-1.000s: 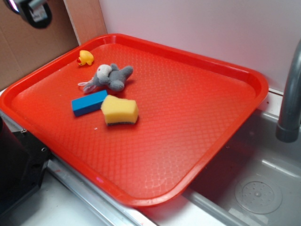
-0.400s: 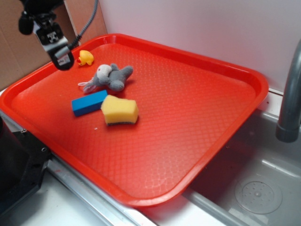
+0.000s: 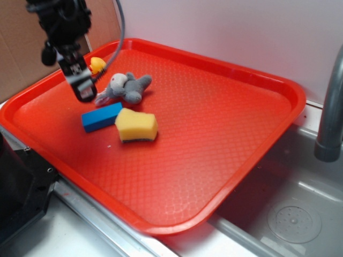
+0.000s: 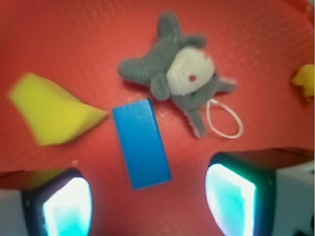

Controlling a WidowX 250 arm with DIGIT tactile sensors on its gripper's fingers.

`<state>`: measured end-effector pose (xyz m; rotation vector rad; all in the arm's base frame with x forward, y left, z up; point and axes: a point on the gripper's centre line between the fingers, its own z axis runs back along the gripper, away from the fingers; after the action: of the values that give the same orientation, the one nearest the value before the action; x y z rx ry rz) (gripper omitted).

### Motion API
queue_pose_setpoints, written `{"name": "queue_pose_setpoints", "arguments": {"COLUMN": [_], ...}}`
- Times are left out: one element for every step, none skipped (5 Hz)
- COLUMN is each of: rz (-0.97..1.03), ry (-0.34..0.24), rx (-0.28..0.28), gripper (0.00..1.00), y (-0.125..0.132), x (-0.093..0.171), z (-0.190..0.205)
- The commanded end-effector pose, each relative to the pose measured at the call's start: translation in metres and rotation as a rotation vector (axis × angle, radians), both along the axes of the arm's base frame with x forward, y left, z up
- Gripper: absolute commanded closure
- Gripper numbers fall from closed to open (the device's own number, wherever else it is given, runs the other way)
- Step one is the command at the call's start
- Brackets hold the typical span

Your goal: Grab the blue block.

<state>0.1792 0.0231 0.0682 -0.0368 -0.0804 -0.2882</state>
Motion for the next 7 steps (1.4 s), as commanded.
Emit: {"name": "queue_pose_setpoints", "arguments": {"rz": [-0.058,-0.116,-0.106,-0.101,-0.075,-0.049,0.067], "ry": [-0.001,0.009,0.014,0.015,0.018,0.001,-0.034], "rx": [0.070,0.032,0.030,0.030,0.032,0.060,0.078], "gripper": [0.00,0.00,0.00,0.89,1.00,1.00,1.00], "y": [-0.004,-0.009,-0.009,-0.010,-0.008,-0.011,-0.017], "x": [0.015,0.010,0.005,0.004,0.004,0.007,0.008], "z": [-0.037,-0.044,-0.045,-0.044,-0.039,-0.024,0.007]}}
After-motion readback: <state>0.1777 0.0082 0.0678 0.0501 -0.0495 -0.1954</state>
